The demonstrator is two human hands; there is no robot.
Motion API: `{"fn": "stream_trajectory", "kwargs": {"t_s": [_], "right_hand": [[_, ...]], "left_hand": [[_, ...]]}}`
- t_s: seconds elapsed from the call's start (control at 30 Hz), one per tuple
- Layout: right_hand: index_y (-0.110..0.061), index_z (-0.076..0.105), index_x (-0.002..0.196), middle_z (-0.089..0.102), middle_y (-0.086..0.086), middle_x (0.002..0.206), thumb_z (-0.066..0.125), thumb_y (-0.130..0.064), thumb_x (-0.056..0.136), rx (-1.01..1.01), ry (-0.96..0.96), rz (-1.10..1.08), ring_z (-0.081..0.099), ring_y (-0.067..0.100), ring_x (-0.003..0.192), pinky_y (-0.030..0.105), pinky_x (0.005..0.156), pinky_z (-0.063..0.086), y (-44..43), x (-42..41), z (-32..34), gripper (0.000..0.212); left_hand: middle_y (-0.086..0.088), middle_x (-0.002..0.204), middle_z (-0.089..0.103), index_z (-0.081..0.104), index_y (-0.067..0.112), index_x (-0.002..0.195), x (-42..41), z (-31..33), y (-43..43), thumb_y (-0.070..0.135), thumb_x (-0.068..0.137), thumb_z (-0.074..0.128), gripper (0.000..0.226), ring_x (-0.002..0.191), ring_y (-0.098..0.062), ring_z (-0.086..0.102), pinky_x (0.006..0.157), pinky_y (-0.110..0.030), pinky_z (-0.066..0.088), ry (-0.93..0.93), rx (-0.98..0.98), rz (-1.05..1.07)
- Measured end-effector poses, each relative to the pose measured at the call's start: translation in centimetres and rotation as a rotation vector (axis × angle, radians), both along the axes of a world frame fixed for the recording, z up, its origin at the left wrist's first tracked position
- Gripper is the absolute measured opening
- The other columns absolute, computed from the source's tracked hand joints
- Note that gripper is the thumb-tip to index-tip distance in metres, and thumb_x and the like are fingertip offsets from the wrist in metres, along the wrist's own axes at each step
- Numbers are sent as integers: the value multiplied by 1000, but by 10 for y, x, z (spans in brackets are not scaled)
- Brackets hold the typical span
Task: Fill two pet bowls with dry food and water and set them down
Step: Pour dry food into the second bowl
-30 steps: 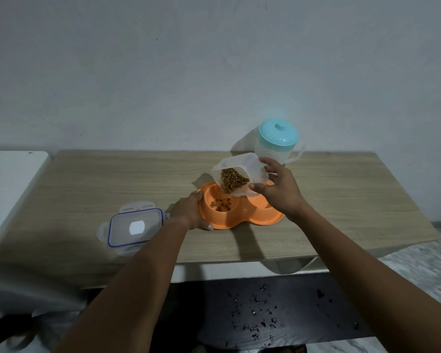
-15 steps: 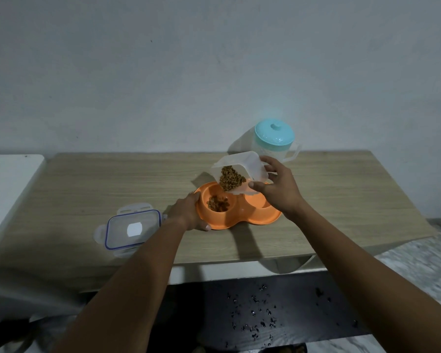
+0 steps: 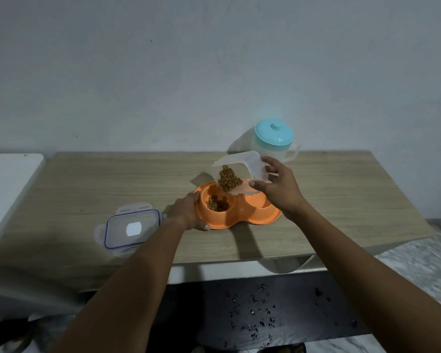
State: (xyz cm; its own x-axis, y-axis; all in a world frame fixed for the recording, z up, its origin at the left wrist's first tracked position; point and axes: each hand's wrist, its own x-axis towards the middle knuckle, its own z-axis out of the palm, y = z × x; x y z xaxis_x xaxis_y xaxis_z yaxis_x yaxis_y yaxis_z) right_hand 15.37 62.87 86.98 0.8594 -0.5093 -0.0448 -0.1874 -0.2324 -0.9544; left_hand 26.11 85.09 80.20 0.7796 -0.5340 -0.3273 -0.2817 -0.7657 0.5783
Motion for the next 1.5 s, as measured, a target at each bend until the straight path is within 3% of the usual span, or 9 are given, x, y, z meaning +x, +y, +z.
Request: {"fn": "stream_trajectory", "kwargs": {"t_s": [0.3, 0.6, 0.7, 0.9, 1.23, 1.33, 1.5], "right_hand": [[-24, 58, 136, 59, 8, 121, 84, -4, 77, 86, -10, 1, 64, 35, 115, 55, 91, 59, -4, 1, -2, 68], [-23, 57, 138, 60, 9, 123, 85, -3, 77, 104, -15, 10, 64, 35, 114, 50, 89, 60, -3, 3, -2, 70], [-23, 58, 138, 60, 9, 121, 84, -2, 77, 120, -21, 7, 65, 36, 113, 45, 82, 61, -4, 2, -2, 69], [-27, 58, 134, 59, 10, 126, 84, -4, 78, 112, -16, 14, 64, 34, 114, 53, 88, 61, -4, 1, 0, 66], [-26, 58, 133, 60, 6, 120, 84, -2, 78, 152, -16, -15, 66, 31, 110, 47, 85, 62, -6, -3, 2, 66], [-18, 57, 138, 63, 9, 116, 80, 1, 81, 250, -26, -57, 68, 29, 103, 37, 76, 61, -6, -4, 1, 65], [-8, 57, 137, 72, 18, 119, 72, -4, 89, 569, 5, -144, 74, 33, 105, 45, 90, 61, -9, 0, -4, 50]], "left_hand": [[0, 134, 58, 43, 25, 142, 1, -2, 0, 32, 54, 93, 102, 124, -26, 53, 95, -34, 41, 1, -3, -2], [0, 132, 59, 45, 24, 141, 2, -4, 0, 32, 50, 95, 103, 122, -26, 54, 99, -37, 45, 8, -26, 8], [0, 131, 60, 47, 25, 139, 2, -5, 0, 32, 48, 95, 103, 121, -26, 55, 99, -39, 46, 15, -31, 11], [1, 134, 58, 44, 25, 141, 3, -5, 1, 33, 50, 95, 104, 123, -26, 54, 99, -39, 44, 5, -21, -1], [-1, 134, 57, 45, 23, 141, 5, -6, 0, 31, 50, 95, 104, 124, -27, 53, 102, -42, 44, 8, -23, -14], [1, 135, 58, 44, 25, 142, 5, -6, 0, 32, 50, 95, 105, 125, -26, 52, 102, -39, 43, 9, -29, -11], [3, 135, 57, 44, 26, 141, 4, -6, 1, 33, 51, 94, 104, 124, -25, 53, 102, -39, 42, 0, -36, -20]]}}
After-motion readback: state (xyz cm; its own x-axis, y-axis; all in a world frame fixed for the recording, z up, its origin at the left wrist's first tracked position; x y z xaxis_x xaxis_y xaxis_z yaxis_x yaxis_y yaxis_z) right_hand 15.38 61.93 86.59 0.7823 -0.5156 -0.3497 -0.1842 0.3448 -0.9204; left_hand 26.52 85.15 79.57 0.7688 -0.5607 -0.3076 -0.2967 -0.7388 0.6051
